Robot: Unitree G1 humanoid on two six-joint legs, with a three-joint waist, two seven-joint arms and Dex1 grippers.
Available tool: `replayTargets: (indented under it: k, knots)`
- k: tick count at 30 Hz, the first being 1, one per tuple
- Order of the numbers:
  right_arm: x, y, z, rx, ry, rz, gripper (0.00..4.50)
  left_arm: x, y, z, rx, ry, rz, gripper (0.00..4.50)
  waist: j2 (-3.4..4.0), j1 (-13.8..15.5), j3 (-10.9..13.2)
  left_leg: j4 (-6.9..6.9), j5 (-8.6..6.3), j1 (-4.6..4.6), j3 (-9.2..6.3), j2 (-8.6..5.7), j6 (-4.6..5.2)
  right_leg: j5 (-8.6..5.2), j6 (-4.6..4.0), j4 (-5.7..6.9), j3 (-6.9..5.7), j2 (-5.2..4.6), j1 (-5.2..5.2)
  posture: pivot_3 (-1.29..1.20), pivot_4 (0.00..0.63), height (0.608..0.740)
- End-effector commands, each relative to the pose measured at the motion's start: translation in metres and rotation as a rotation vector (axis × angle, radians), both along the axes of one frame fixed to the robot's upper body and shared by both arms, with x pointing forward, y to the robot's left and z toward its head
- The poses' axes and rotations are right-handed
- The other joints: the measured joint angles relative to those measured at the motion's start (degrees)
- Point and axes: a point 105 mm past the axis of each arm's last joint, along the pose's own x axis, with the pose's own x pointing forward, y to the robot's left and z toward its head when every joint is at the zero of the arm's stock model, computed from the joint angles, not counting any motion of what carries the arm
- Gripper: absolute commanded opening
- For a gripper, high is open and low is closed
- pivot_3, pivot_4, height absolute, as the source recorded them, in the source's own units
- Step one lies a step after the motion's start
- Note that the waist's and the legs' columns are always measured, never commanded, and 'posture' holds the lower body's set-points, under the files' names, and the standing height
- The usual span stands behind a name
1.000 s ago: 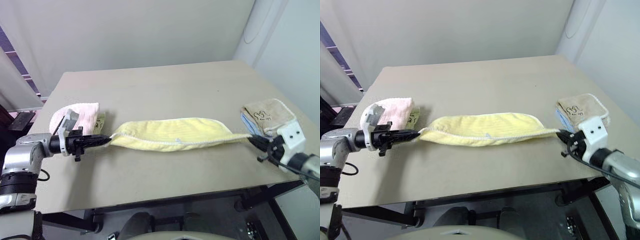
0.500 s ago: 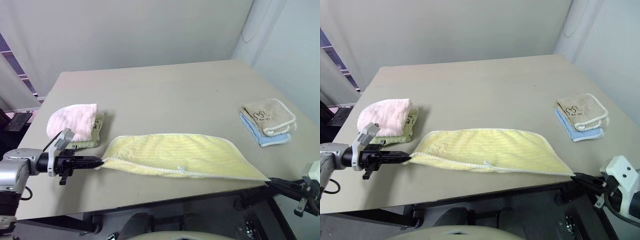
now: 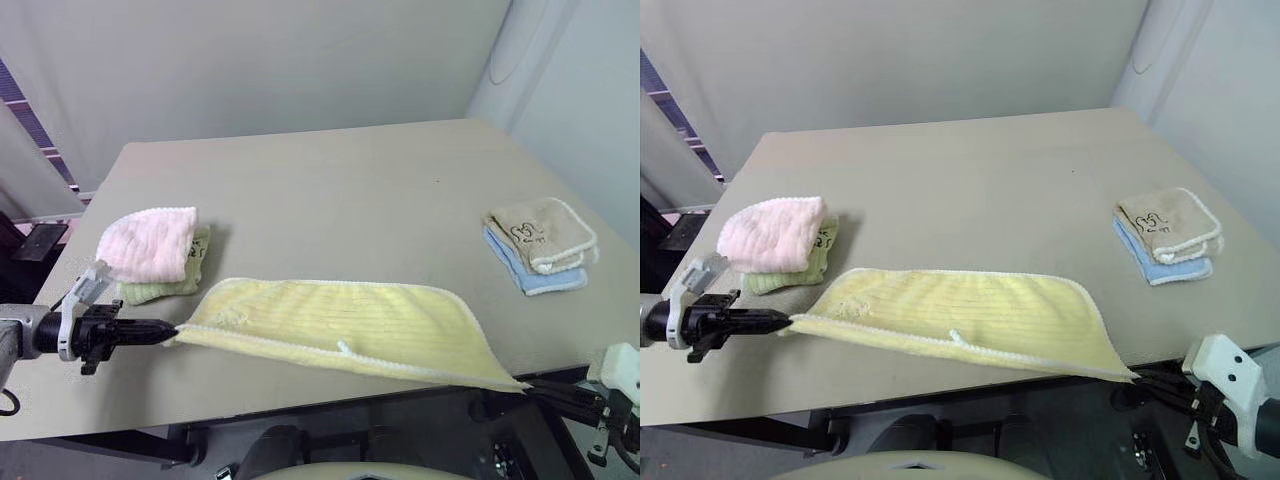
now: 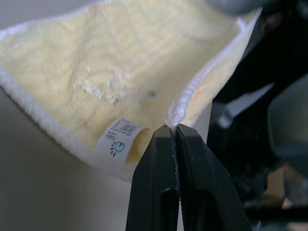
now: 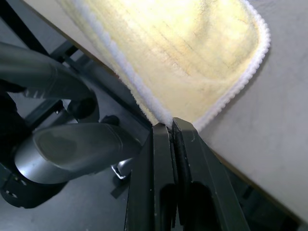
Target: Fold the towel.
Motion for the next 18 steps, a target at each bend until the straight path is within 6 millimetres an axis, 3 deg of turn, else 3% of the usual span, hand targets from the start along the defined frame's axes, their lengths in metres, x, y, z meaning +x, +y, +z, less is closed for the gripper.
replayTargets:
  k: [1, 8, 14, 18]
  knots:
    - [0.026, -0.013, 0.009, -0.033, -0.079, -0.058, 0.00, 0.015, 0.008, 0.004, -0.008, -0.056, 0.055, 0.03, 0.04, -0.1, 0.0, 0.00, 0.00, 0.00, 0.04, 0.00, 0.00, 0.00, 0.00, -0.02, -0.06, -0.07, -0.02, 0.00, 0.000, 0.740]
    - [0.084, -0.012, 0.001, 0.019, -0.188, -0.139, 0.00, 0.042, -0.001, -0.006, -0.063, -0.082, 0.105, 0.03, -0.07, 0.1, -0.1, 0.06, -0.01, 0.01, 0.05, -0.02, 0.03, 0.20, -0.29, -0.02, -0.62, -0.46, -0.13, 0.00, 0.000, 0.740]
    - [0.111, -0.001, -0.015, 0.066, -0.213, -0.166, 0.00, 0.063, 0.000, -0.016, -0.060, -0.120, 0.181, 0.03, -0.15, 1.4, -0.1, 0.09, 0.00, -0.09, 0.01, -0.02, 0.07, 0.23, -0.23, 0.10, -0.69, -0.41, -0.51, 0.00, 0.000, 0.740]
    - [0.124, 0.002, -0.017, 0.083, -0.238, -0.179, 0.00, 0.043, -0.013, -0.034, -0.065, -0.134, 0.160, 0.03, -0.04, 1.0, -0.2, 0.14, 0.00, -0.08, 0.04, -0.05, 0.07, 0.25, -0.20, 0.12, -0.65, -0.42, -0.44, 0.00, 0.000, 0.740]
